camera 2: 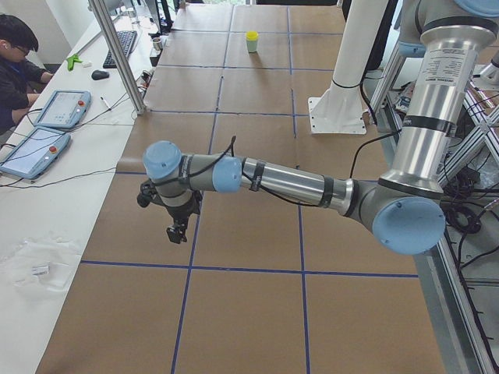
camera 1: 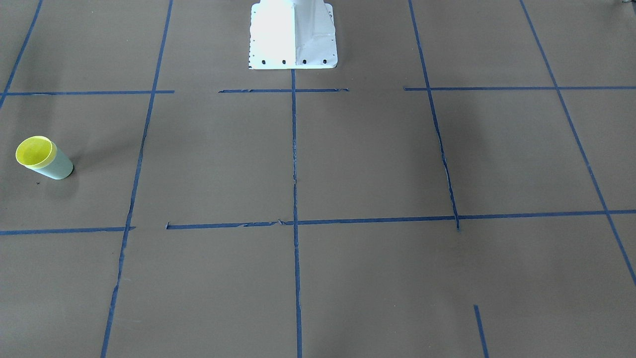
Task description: Transfer and stack yellow cup on green cup
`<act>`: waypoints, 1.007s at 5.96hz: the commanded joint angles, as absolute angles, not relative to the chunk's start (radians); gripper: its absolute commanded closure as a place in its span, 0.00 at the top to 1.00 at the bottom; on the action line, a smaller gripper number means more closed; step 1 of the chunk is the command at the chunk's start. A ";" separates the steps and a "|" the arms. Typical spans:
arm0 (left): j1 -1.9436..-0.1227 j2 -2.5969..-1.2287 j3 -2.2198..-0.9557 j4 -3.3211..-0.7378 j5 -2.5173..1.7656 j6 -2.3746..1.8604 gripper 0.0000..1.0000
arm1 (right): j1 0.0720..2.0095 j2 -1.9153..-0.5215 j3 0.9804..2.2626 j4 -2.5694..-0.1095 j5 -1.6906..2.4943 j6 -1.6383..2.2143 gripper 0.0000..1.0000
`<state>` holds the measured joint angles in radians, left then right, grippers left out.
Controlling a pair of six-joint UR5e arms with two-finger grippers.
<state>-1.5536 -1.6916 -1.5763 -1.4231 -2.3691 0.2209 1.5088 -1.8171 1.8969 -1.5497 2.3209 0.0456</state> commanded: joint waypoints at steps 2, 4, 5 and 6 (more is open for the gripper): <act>-1.565 -1.583 -1.554 -1.471 -2.375 0.222 1.00 | 1.509 -1.819 1.894 -1.545 2.324 0.049 1.00; -1.566 -1.533 -1.630 -1.469 -2.364 0.222 1.00 | 1.508 -1.819 1.891 -1.540 2.325 0.049 1.00; -1.568 -1.519 -1.649 -1.470 -2.362 0.224 1.00 | 1.508 -1.819 1.888 -1.540 2.326 0.048 1.00; -1.566 -1.514 -1.649 -1.471 -2.364 0.224 1.00 | 1.508 -1.819 1.888 -1.540 2.327 0.048 1.00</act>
